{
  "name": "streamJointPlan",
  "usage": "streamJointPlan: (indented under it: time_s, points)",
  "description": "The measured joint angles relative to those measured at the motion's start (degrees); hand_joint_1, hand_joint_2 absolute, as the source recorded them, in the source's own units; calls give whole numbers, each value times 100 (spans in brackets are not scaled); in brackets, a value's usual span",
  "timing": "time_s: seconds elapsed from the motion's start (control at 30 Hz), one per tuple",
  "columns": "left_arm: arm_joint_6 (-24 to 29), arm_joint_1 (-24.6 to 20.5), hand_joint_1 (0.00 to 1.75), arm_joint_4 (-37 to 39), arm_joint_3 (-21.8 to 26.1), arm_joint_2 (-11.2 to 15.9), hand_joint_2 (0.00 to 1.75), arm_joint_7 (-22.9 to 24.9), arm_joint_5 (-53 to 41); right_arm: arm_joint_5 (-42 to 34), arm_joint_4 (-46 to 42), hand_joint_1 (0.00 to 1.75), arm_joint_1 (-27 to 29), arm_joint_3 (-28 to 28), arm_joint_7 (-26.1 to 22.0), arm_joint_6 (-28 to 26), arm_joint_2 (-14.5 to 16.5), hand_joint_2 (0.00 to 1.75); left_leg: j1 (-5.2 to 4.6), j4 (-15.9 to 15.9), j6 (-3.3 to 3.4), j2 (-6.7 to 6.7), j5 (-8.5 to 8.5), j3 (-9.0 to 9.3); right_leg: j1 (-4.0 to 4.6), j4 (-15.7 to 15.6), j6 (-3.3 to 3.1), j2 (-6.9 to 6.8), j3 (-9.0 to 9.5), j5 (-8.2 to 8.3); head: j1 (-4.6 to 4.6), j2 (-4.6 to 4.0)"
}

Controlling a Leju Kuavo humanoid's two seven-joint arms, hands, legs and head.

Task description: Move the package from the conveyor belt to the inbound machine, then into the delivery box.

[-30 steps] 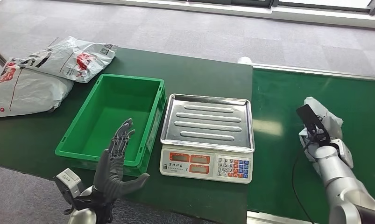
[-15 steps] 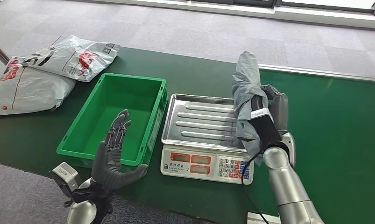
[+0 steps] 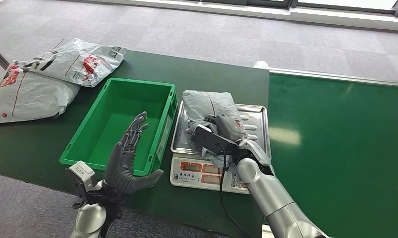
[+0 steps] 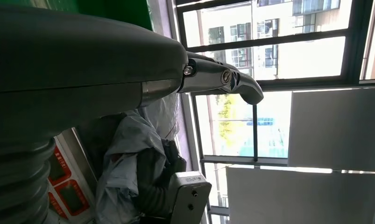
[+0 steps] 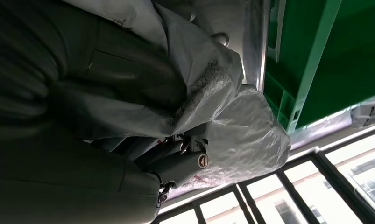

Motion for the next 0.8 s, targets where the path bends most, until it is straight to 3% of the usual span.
streamJointPlan:
  time_s: [0.1,0.2,0.37,0.47,0.53,0.6,0.63,0.67,0.77,0.8]
  points:
    - [18,-25,0,39,0,-2,175,8,21,123,406,0,-209,114,186,173,108,0,0,0,0,1,0,1,0,0,0,1,0,0,0,0]
    - [86,-45,0,51,0,-9,175,51,28,132,801,0,-395,201,51,150,218,0,0,0,0,2,0,4,0,0,0,1,1,0,0,0]
    - [536,-27,0,58,0,-12,175,426,-367,-1098,508,0,-141,151,-1793,-578,326,0,0,1,0,-2,0,4,0,0,0,-2,1,0,0,0]
    - [649,-14,0,79,0,-11,175,533,-481,-1449,-29,0,88,116,-1914,-605,331,0,0,1,-1,1,-1,3,0,0,-1,0,-1,-1,0,0]
    - [665,-14,0,86,0,-12,175,546,-502,-1479,-244,0,196,102,-1892,-602,329,87,0,1,-1,2,-2,2,0,0,-1,1,-3,-2,0,0]
    - [700,-14,0,92,0,-13,175,587,-548,-1573,-390,0,265,86,-1973,-667,330,87,-1,1,0,2,-2,2,-1,-1,-1,1,-4,-2,0,0]
    - [743,-16,0,99,0,-13,175,645,-607,-1696,-474,0,305,64,-2048,-736,333,44,-1,1,0,1,-2,2,-1,-1,-1,0,-4,-2,0,0]
    - [806,-24,0,112,0,-13,175,735,-700,-1894,-591,0,356,26,-2105,-810,335,44,-1,1,0,-1,-2,2,-1,-1,-1,-1,-4,-2,0,0]
    - [1029,-141,0,207,-13,-24,175,1051,-1056,-2631,-1099,0,526,-140,-1988,-907,320,175,-2,2,0,-2,-2,1,-1,-2,0,-2,-5,-1,0,0]
    - [1112,-226,0,265,-31,-33,175,1132,-1171,-2810,-1260,0,570,-198,-1933,-929,300,175,-2,3,0,-1,-2,1,-2,-2,1,-1,-6,0,0,0]
